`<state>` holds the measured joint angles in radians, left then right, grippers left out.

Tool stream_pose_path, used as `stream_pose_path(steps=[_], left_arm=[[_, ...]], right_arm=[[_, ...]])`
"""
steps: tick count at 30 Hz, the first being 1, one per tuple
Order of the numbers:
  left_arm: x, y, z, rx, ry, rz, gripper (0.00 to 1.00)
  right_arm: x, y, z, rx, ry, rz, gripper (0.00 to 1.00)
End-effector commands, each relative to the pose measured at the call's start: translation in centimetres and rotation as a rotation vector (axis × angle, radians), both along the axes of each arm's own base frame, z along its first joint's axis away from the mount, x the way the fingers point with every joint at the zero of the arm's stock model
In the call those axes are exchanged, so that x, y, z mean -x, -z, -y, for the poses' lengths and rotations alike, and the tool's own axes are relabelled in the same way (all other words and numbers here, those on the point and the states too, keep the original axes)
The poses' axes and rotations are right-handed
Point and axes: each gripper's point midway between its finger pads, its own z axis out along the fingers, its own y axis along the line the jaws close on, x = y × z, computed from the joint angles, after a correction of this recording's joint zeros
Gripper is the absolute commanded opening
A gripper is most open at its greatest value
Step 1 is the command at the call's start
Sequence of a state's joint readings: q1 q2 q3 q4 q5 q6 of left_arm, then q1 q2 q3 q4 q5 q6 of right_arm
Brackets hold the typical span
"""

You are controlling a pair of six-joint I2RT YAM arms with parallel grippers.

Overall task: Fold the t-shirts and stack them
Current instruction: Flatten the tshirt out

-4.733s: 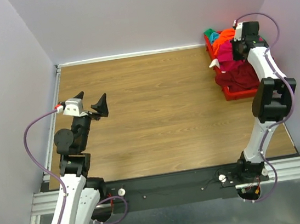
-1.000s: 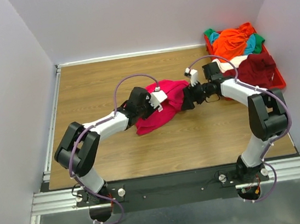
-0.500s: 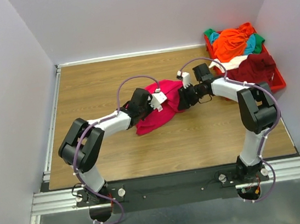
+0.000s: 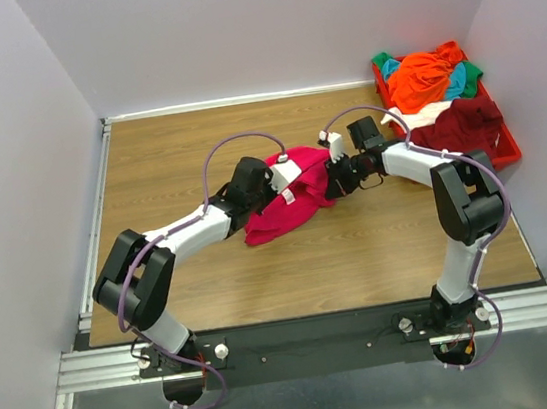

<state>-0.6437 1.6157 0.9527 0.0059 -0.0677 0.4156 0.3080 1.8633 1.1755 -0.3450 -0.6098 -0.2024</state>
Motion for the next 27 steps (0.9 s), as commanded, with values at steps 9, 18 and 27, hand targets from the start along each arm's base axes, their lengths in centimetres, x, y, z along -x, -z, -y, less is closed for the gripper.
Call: stream_pose_path(steps=[9,18,27], left_arm=[[1.7,1.2,0.9,0.028,0.068,-0.057,0.41],[0.0,4.9,-0.2,-0.083,-0.014,-0.088,0.38],[-0.8,0.7,-0.3,-0.030,-0.057,0.006,0.07]], right_arm=[[-0.7,-0.4,0.2,0.024,0.001,0.036,0.01],[-0.5,-0.3,0.2,0.024,-0.006,0.033,0.01],[-0.6,-0.7,0.4,0.034,-0.011,0.055,0.01]])
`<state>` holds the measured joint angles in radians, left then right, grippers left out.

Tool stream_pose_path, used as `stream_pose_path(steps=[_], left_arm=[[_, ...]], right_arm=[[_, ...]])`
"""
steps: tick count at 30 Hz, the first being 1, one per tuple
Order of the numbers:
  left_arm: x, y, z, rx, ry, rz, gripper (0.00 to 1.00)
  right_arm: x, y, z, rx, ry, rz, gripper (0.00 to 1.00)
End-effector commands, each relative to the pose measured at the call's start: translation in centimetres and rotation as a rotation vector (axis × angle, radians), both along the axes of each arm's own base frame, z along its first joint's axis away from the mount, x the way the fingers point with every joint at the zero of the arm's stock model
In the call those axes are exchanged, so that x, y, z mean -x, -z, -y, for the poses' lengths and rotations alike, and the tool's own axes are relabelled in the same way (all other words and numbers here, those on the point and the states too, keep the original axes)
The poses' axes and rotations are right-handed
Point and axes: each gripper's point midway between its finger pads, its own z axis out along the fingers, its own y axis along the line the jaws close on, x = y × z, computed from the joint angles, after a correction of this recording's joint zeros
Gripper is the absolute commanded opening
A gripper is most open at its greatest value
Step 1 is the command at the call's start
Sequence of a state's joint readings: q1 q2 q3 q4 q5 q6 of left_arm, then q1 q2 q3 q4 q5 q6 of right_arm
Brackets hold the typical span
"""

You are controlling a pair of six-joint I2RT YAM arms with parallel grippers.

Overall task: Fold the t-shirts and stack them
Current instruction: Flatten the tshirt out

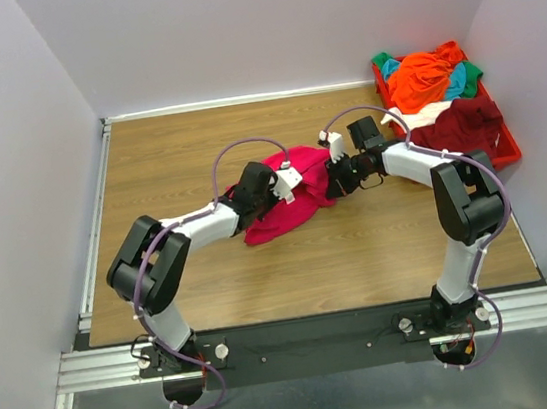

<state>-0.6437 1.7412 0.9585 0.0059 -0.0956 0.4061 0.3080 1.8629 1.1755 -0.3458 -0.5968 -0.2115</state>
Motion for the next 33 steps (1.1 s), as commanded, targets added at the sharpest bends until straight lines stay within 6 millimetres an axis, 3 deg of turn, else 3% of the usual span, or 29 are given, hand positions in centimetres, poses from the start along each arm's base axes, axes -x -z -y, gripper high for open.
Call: stream_pose_path(steps=[1,3,12,18,22,23,24,26,27,28,30,31,33], left_arm=[[-1.0,-4.6,0.4,0.059,-0.025,0.105,0.05],[-0.7,-5.3,0.6,0.078,-0.012,0.114,0.00],[-0.2,-5.1,0.4,0.087,-0.013,0.108,0.00],[-0.6,-9.1,-0.8,0.121,-0.076,0.206,0.00],[-0.1,-17.5,-3.1,0.266,-0.172,0.399,0.00],[0.3,-18.9,-3.7,0.298,-0.193,0.431,0.00],[1.3,-22.5,-4.5,0.368,-0.202,0.507,0.00],[2.5,-26.6,-5.4,0.460,-0.207,0.600,0.00],[3.2,-28.5,-5.9,0.502,-0.208,0.640,0.00],[4.7,-31.8,-7.0,0.569,-0.208,0.712,0.00],[6.4,-36.1,-8.2,0.656,-0.200,0.804,0.00],[8.2,-39.2,-9.3,0.721,-0.185,0.878,0.00],[10.6,-43.2,-10.7,0.802,-0.161,0.973,0.00]], right_arm=[[-0.4,-0.9,0.2,0.022,-0.011,0.047,0.01],[-0.4,-1.0,0.3,0.022,-0.014,0.052,0.01],[-0.2,-1.6,0.6,0.033,-0.030,0.078,0.01],[-1.1,-3.6,1.8,0.095,-0.021,0.169,0.01],[-2.0,-6.9,2.9,0.147,-0.003,0.286,0.01],[-2.6,-9.0,3.0,0.152,-0.004,0.339,0.01],[-2.6,-9.8,3.8,0.198,-0.013,0.354,0.01],[-3.2,-12.1,4.5,0.240,-0.014,0.405,0.01],[-4.2,-15.1,5.0,0.266,-0.005,0.486,0.01],[-4.0,-16.4,5.4,0.285,-0.006,0.504,0.01],[-4.4,-20.0,5.9,0.301,0.010,0.583,0.01],[-4.5,-24.2,6.5,0.304,0.038,0.677,0.01],[-4.0,-28.4,6.8,0.287,0.055,0.781,0.01]])
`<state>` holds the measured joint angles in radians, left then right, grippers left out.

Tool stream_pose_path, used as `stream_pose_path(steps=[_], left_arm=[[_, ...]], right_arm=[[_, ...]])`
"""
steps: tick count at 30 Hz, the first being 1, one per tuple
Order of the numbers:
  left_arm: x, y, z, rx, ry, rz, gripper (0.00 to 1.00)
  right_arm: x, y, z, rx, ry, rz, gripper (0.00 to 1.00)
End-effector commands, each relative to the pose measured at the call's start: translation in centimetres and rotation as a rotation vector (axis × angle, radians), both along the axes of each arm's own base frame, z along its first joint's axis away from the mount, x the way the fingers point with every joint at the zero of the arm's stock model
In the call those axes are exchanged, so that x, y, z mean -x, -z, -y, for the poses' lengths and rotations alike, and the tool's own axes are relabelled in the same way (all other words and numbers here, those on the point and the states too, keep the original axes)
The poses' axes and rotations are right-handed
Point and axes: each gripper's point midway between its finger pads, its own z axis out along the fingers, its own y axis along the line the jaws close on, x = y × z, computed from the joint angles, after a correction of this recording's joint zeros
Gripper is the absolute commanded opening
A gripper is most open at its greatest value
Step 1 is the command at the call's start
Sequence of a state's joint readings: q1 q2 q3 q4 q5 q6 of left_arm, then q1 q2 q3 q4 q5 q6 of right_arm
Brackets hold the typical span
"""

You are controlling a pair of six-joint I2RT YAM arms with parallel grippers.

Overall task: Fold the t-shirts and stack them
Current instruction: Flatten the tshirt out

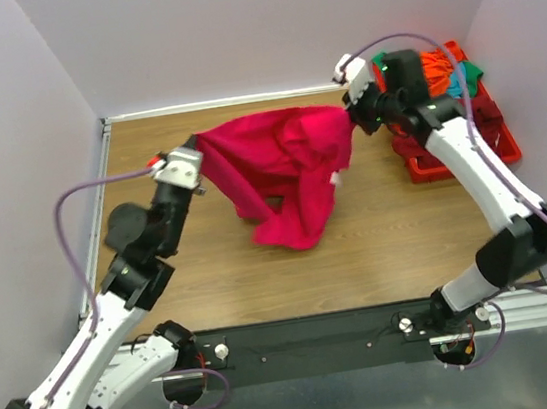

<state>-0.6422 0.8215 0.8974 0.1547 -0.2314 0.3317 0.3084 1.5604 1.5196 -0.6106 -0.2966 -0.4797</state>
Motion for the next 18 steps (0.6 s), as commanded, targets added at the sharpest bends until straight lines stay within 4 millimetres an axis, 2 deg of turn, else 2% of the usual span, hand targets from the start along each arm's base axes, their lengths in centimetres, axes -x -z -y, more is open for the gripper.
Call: stream_pose_path(steps=[1,2,5,7,8,11,12,14,15,17,18], left_arm=[[5.4,-10.0,-4.0,0.204,0.004,0.279,0.00],[6.8,-11.9,-4.8,0.235,0.013,0.333,0.00],[10.2,-15.6,-6.9,0.306,0.028,0.449,0.00],[12.4,-18.2,-8.2,0.343,0.045,0.512,0.00],[13.6,-19.5,-8.9,0.366,0.053,0.544,0.00],[16.5,-21.8,-10.1,0.403,0.092,0.621,0.00],[17.8,-22.9,-10.4,0.413,0.121,0.654,0.00],[19.3,-23.8,-10.7,0.428,0.159,0.687,0.00],[20.5,-24.6,-10.7,0.435,0.198,0.713,0.00],[21.3,-25.0,-10.8,0.447,0.230,0.727,0.00],[22.3,-25.3,-10.3,0.431,0.278,0.750,0.00]], right_arm=[[2.3,-11.8,2.6,0.029,0.036,0.285,0.01],[2.8,-13.5,2.8,0.018,0.033,0.325,0.01],[5.7,-19.1,3.5,-0.014,0.018,0.472,0.01],[6.9,-21.3,4.1,-0.021,0.030,0.531,0.01],[8.1,-23.3,4.7,-0.032,0.040,0.585,0.01],[9.7,-25.8,6.2,-0.037,0.071,0.637,0.01],[10.3,-27.1,6.6,-0.050,0.075,0.666,0.01],[11.2,-28.1,7.0,-0.070,0.079,0.672,0.01],[12.4,-29.1,6.8,-0.095,0.048,0.679,0.01],[13.6,-30.1,6.8,-0.114,0.020,0.690,0.01],[14.9,-30.9,6.4,-0.132,-0.017,0.699,0.01]])
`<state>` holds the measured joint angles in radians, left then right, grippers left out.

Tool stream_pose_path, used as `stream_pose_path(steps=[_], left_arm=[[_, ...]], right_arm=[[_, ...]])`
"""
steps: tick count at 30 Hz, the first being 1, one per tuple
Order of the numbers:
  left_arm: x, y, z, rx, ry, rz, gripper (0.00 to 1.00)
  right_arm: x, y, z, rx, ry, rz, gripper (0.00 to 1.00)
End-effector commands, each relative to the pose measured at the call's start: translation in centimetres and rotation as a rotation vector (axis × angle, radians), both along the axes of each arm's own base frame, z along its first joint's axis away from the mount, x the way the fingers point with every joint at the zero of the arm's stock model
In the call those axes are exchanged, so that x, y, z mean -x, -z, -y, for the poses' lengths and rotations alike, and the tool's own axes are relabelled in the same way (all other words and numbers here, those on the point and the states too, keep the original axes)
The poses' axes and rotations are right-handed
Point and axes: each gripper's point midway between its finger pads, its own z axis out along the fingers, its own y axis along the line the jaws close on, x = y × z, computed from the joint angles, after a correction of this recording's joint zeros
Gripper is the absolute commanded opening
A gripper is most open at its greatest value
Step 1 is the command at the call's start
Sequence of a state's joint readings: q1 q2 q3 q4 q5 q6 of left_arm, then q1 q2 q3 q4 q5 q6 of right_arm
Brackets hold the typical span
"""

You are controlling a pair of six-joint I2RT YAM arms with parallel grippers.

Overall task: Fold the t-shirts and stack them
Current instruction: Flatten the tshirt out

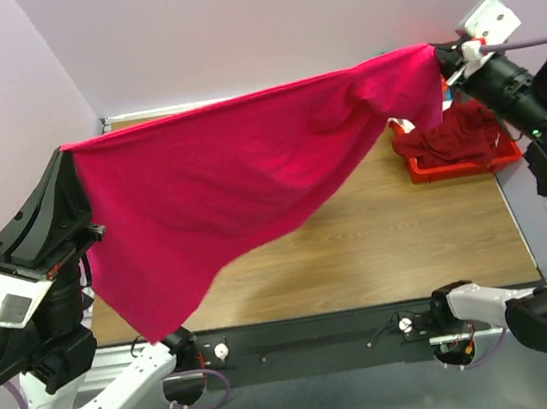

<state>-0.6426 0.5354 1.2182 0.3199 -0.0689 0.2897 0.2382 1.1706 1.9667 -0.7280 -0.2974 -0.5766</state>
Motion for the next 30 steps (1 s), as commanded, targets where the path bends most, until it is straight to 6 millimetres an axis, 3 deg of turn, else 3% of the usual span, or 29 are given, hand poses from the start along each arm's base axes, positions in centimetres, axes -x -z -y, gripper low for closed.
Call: stream_pose_path(steps=[1,5,7,8,9,11,12,14,15,16,17,18,19,20,21,22,23,24,25,26,28,29,30], left_arm=[[3.8,-1.9,0.3,-0.013,0.116,0.118,0.00],[2.9,-1.1,0.7,-0.017,0.115,0.091,0.00],[0.1,1.1,0.4,0.024,0.051,-0.001,0.00],[-0.6,1.7,0.2,0.056,0.040,-0.017,0.00],[-3.2,4.4,0.8,0.065,0.005,-0.097,0.00],[-5.2,6.7,0.8,0.115,-0.019,-0.154,0.00],[-7.6,9.8,1.2,0.133,-0.060,-0.240,0.00],[-10.2,12.5,1.0,0.196,-0.115,-0.311,0.00],[-12.3,16.0,1.4,0.195,-0.163,-0.383,0.00],[-14.5,18.5,0.6,0.243,-0.240,-0.452,0.00],[-15.6,19.6,0.3,0.274,-0.262,-0.458,0.00],[-17.5,21.8,0.6,0.254,-0.260,-0.499,0.00],[-20.8,24.8,1.7,0.298,-0.180,-0.594,0.00],[-23.2,26.6,-1.5,0.335,-0.244,-0.624,0.00],[-26.7,31.3,-1.4,0.325,-0.240,-0.751,0.00],[-28.4,32.6,-3.1,0.360,-0.250,-0.776,0.00],[-30.2,32.5,-3.1,0.342,-0.246,-0.795,0.17],[-32.1,33.8,-2.7,0.309,-0.237,-0.854,0.38],[-34.5,37.2,-3.0,0.283,-0.269,-0.965,0.56],[-36.0,36.8,-3.6,0.263,-0.300,-1.026,0.59],[-36.9,38.2,-4.0,0.219,-0.338,-1.119,0.68],[-36.9,37.2,-4.3,0.202,-0.352,-1.106,0.73],[-36.5,35.3,-4.4,0.169,-0.365,-1.067,0.91]], right_arm=[[2.6,-0.4,-0.2,0.000,-0.072,-0.039,0.01],[2.3,0.0,-0.3,0.004,-0.082,-0.057,0.01],[0.8,1.3,-0.2,0.015,-0.064,-0.089,0.01],[-0.3,2.9,-0.4,0.019,-0.060,-0.131,0.01],[-1.0,3.7,-0.4,0.019,-0.055,-0.149,0.01],[-3.2,5.2,-0.5,-0.003,-0.030,-0.173,0.01],[-5.0,8.5,-0.7,-0.003,-0.019,-0.249,0.01],[-7.4,10.7,-1.0,-0.030,0.000,-0.283,0.01],[-9.5,15.0,-1.3,-0.026,0.011,-0.384,0.01],[-10.9,16.3,-1.5,-0.041,0.021,-0.402,0.01],[-12.1,18.3,-1.7,-0.046,0.029,-0.443,0.01],[-14.4,22.2,-2.0,-0.041,0.042,-0.521,0.04],[-16.1,24.4,-2.2,-0.052,0.055,-0.536,0.10],[-17.6,26.5,-2.3,-0.066,0.074,-0.573,0.23],[-20.3,30.2,-2.4,-0.079,0.108,-0.623,0.27],[-21.9,31.2,-2.7,-0.089,0.124,-0.639,0.37],[-23.4,32.5,-2.4,-0.105,0.168,-0.664,0.83],[-24.8,33.1,-2.1,-0.126,0.207,-0.677,1.00],[-26.3,34.7,-1.1,-0.146,0.299,-0.703,1.00],[-27.4,35.9,-1.0,-0.142,0.328,-0.716,1.00],[-27.0,37.0,-0.5,-0.120,0.339,-0.731,1.00],[-26.4,36.9,-0.4,-0.118,0.329,-0.734,1.00],[-25.6,36.7,-1.3,-0.127,0.264,-0.749,1.00]])
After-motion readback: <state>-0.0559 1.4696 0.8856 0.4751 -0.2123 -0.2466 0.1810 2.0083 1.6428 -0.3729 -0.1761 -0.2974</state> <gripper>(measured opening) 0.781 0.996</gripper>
